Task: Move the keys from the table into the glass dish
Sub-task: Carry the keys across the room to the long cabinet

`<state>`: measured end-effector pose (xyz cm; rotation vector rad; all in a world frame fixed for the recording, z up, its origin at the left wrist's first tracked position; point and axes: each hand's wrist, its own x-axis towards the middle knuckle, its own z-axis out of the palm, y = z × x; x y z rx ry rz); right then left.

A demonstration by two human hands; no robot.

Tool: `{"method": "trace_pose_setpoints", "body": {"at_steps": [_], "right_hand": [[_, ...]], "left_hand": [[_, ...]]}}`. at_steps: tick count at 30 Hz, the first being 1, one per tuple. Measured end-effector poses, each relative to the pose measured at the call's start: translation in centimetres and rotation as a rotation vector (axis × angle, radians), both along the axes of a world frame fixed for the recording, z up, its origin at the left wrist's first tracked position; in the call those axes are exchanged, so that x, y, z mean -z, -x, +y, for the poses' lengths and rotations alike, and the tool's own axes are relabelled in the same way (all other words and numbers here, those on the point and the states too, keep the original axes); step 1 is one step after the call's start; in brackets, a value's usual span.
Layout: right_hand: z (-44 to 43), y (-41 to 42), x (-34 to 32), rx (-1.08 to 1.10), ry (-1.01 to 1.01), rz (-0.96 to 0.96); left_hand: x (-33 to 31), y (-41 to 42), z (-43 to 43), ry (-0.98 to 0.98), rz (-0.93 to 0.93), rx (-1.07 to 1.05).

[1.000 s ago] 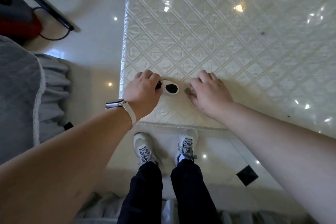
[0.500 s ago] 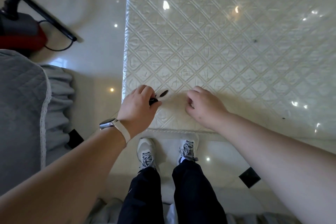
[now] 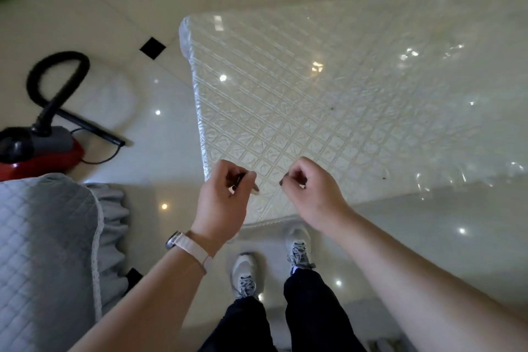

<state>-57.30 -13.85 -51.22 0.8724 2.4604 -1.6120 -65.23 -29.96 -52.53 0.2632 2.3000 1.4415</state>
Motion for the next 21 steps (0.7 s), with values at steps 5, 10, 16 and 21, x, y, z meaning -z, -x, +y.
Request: {"method": "trace_pose_setpoints", "body": {"at_steps": [5,10,16,21], "right_hand": [[-0.6,-1.5,-8.4,0.232,0.060,0.097],[-1.3,-4.3,-14.5,0.361,0.042,0.114],[-0.8,-8.6,-20.0,0.471,0.027,0.136],[0.9,-12.8,-22.7,0.611,0.044,0.180]], "left_hand": [[-7.0,0.8,0.1,-0.178,-0.190,-0.109],[-13.1,0.1,0.7,-0.290,-0.390,-0.156],[-18.3,-1.9,2.2,-0.238,-0.435,0.069],[-22.0,-4.7,5.2,-0.203,-0.342,0.284]]}}
